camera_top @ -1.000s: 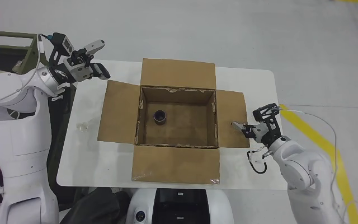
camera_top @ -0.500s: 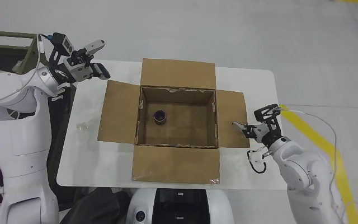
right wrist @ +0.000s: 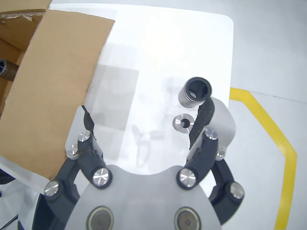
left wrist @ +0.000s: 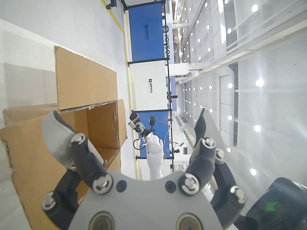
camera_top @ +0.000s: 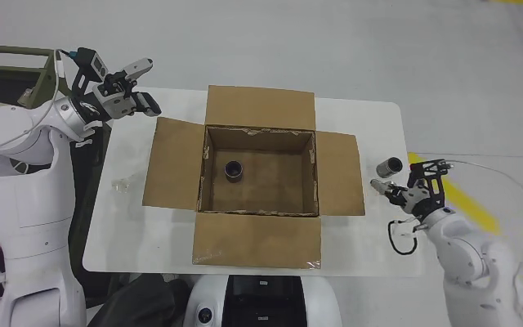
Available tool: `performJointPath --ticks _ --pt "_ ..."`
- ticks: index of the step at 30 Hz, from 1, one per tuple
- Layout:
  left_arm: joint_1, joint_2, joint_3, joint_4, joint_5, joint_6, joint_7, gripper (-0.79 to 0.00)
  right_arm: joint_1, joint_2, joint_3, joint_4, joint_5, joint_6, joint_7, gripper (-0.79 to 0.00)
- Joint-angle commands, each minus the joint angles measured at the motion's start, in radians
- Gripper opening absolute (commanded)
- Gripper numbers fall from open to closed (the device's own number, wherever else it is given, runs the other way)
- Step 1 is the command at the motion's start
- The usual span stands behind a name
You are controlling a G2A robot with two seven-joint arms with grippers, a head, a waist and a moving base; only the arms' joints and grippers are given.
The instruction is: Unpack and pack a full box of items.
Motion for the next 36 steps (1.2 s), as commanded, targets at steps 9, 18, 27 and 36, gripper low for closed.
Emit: performJointPath --ticks 9,18,27,36 --pt "0.0 0.0 0.0 0.0 0.0 0.0 0.0 0.0 0.078 0.011 0.007 0.158 0.032 -0.008 0.055 -0.015" --pt "0.0 0.0 0.0 0.0 0.0 0.0 0.0 0.0 0.14 0.018 -0.024 0.265 0.019 -0.004 0.079 -0.025" --pt "0.0 0.0 0.0 0.0 0.0 0.0 0.0 0.0 0.185 0.022 -0.069 0.334 0.006 0.008 0.089 -0.052" --pt "0.0 0.0 0.0 0.0 0.0 0.0 0.0 0.0 0.221 0.026 -0.098 0.393 -0.013 0.028 0.094 -0.135"
